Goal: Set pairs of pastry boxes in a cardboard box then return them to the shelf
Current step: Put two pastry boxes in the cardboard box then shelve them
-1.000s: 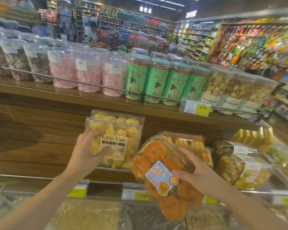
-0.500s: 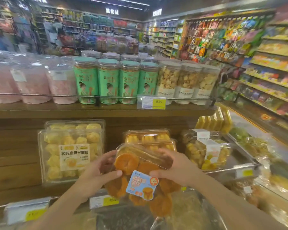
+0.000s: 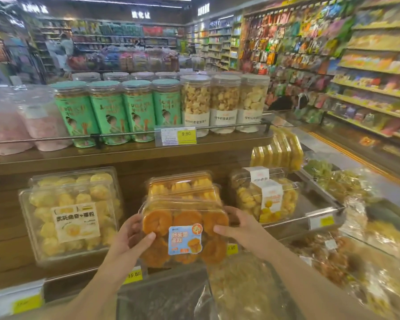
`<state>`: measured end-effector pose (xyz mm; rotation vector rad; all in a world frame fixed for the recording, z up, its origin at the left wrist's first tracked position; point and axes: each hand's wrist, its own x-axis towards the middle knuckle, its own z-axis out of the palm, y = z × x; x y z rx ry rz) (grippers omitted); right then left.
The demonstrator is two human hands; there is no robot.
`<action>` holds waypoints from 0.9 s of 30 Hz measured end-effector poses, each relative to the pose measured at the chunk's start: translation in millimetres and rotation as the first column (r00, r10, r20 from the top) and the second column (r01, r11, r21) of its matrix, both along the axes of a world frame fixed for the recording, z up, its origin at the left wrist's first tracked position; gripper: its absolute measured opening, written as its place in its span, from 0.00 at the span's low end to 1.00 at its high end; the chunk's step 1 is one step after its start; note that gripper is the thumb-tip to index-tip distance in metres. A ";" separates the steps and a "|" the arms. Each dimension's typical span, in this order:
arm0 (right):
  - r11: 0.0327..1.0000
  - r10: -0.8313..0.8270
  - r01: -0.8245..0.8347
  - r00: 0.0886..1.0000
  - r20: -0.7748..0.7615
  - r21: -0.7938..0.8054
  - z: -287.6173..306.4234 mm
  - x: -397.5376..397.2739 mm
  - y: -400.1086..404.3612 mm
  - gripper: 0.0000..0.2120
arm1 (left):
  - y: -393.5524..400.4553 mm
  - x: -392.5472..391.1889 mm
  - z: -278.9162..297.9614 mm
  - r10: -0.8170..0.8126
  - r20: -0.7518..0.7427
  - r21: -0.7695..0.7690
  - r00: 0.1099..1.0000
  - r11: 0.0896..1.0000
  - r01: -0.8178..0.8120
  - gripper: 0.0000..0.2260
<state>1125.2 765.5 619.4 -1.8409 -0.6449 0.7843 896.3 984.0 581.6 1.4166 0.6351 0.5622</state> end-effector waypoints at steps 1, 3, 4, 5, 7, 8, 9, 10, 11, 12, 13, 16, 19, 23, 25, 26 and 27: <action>1.000 0.020 -0.020 1.000 0.017 0.001 4.3 5.0 2.4 0.28 | -0.3 2.9 0.6 0.010 -0.006 0.018 1.000 1.000 -0.009 0.28; 0.998 0.067 -0.066 0.997 0.048 -0.005 10.1 15.2 7.4 0.21 | -1.8 9.0 4.4 0.015 -0.012 0.049 1.000 0.999 -0.014 0.23; 0.996 0.085 -0.085 0.995 0.050 -0.007 12.7 19.7 9.7 0.21 | -1.9 12.0 6.6 0.019 -0.015 0.050 1.000 0.999 -0.018 0.23; 0.995 0.096 -0.096 0.994 0.058 -0.001 15.3 23.4 12.7 0.23 | -0.6 14.4 8.0 0.031 -0.021 0.054 0.999 0.998 -0.029 0.24; 0.996 0.091 -0.092 0.994 0.063 0.007 17.2 31.8 18.5 0.30 | 3.9 19.5 9.9 0.048 -0.029 0.065 0.998 0.997 -0.046 0.26; 0.995 0.094 -0.095 0.993 0.066 0.008 18.3 35.4 21.4 0.30 | 5.8 22.2 11.7 0.060 -0.041 0.072 0.997 0.996 -0.057 0.27; 0.995 0.094 -0.096 0.993 0.067 0.017 19.3 38.5 24.4 0.28 | 7.1 24.9 13.8 0.072 -0.055 0.098 0.996 0.993 -0.066 0.27; 0.995 0.090 -0.092 0.993 0.081 0.028 20.3 41.4 27.2 0.25 | 9.1 27.4 15.8 0.077 -0.067 0.136 0.995 0.988 -0.067 0.24; 0.995 0.080 -0.085 0.992 0.101 0.044 21.4 44.0 30.0 0.22 | 11.0 29.8 17.6 0.069 -0.084 0.178 0.994 0.983 -0.053 0.22; 0.995 0.075 -0.083 0.989 0.125 0.054 20.9 46.7 32.0 0.22 | 13.7 31.8 17.4 0.061 -0.100 0.208 0.993 0.977 -0.039 0.22; 0.995 0.069 -0.078 0.988 0.139 0.059 18.9 48.5 33.0 0.23 | 15.5 32.9 15.8 0.056 -0.121 0.230 0.991 0.973 -0.027 0.23; 0.994 0.086 -0.096 0.984 0.153 0.056 5.2 47.7 30.4 0.34 | 17.0 30.9 4.8 0.040 -0.163 0.251 0.986 0.968 0.002 0.27; 0.994 0.079 -0.090 0.982 0.173 0.056 -11.4 41.6 27.2 0.42 | 12.4 26.1 -7.1 0.037 -0.177 0.280 0.983 0.960 0.015 0.28; 0.998 0.055 -0.062 0.977 0.206 0.029 -21.9 35.6 29.2 0.43 | 15.1 21.4 -18.3 0.054 -0.174 0.282 0.983 0.959 -0.003 0.26; 0.998 0.052 -0.057 0.971 0.234 0.014 -23.6 33.9 29.2 0.44 | 15.2 21.3 -18.7 0.060 -0.171 0.265 0.983 0.964 -0.013 0.26; 0.999 0.047 -0.052 0.969 0.244 0.015 -24.2 33.5 28.0 0.43 | 14.4 22.4 -18.1 0.066 -0.173 0.265 0.983 0.964 -0.018 0.26; 0.999 0.040 -0.047 0.968 0.249 0.021 -25.7 34.1 26.6 0.43 | 13.2 23.7 -17.4 0.068 -0.176 0.262 0.982 0.965 -0.019 0.27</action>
